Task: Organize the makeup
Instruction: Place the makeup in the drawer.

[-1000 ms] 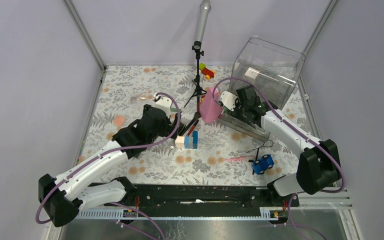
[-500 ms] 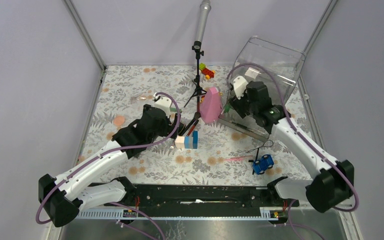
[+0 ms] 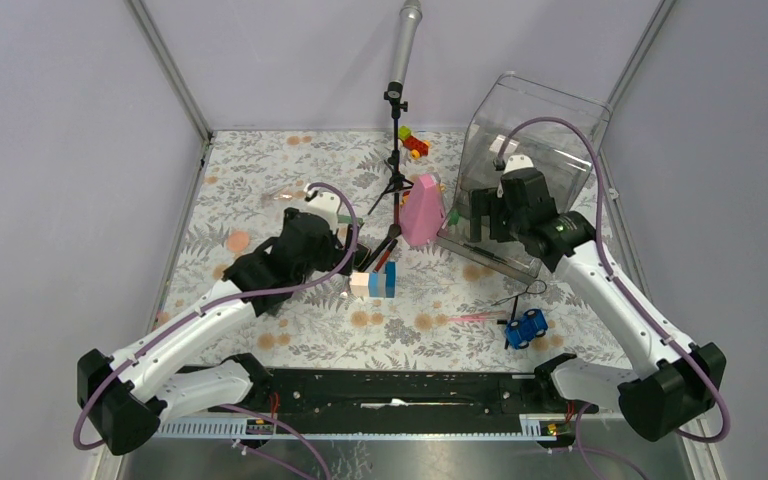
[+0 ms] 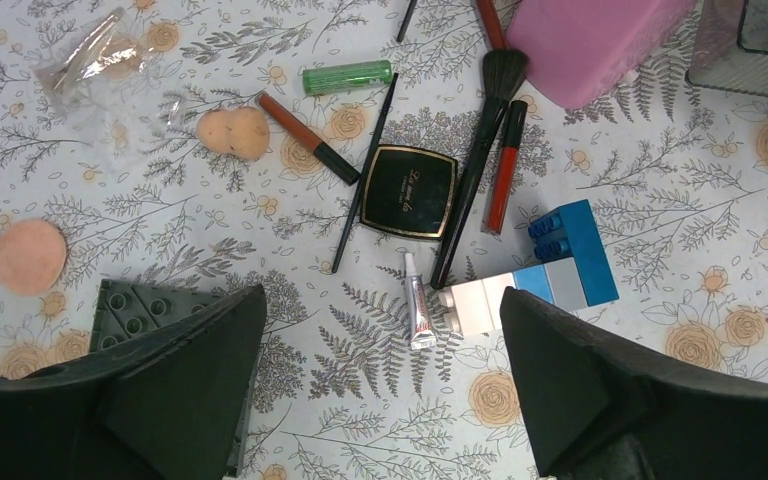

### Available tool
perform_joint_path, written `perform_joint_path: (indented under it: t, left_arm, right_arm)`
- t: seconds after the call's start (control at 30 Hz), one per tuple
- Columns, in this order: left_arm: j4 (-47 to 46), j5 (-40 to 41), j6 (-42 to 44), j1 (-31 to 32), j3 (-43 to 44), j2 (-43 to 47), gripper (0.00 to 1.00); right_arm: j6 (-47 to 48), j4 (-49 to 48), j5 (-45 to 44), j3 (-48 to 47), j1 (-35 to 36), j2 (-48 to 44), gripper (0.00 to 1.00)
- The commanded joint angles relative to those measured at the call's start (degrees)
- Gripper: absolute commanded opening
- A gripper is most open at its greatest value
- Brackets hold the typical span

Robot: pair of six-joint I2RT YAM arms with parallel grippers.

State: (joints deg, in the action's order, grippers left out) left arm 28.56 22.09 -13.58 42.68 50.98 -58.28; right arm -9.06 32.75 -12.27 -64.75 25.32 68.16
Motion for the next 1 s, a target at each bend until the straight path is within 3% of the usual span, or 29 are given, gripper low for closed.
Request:
perform_joint_path:
  t: [0.0,0.1,0.27,0.4,0.73,0.97]
  left_arm:
    - [-2.2,-0.4,-1.6,-0.9,0.4,-1.0,0.99]
    - [-0.4,1.3,-5.0,-1.1,1.9,-2.3,0.99]
    - [4.8,3.4,-15.2,-1.2,5.1,-6.2,0.99]
    - [4.5,4.4,-20.5,-1.3,3.8,-8.4,0.99]
    - [-4.0,0.7,-18.9,-10.8,5.0,-12.5,0.96]
    - [-10.8,-4.1,-14.0,-13.6,11.6,-24.2,0.89]
  right_arm:
    - [-10.0,5.6,7.3,2.0,-0.3,-3.1,1.0]
    - [-12.7,7.9,7.3,2.4,-0.3,-3.4,1.0]
    - [-17.6,11.6,0.0,3.0,-0.3,-5.9,1.0]
    - [-17.5,12.9,2.6,3.4,-0.3,-6.3,1.0]
    - [-14.3,10.5,8.7,6.9,-0.2,-8.0,1.0]
    - [-14.9,9.2,10.5,9.8,-0.3,-10.7,1.0]
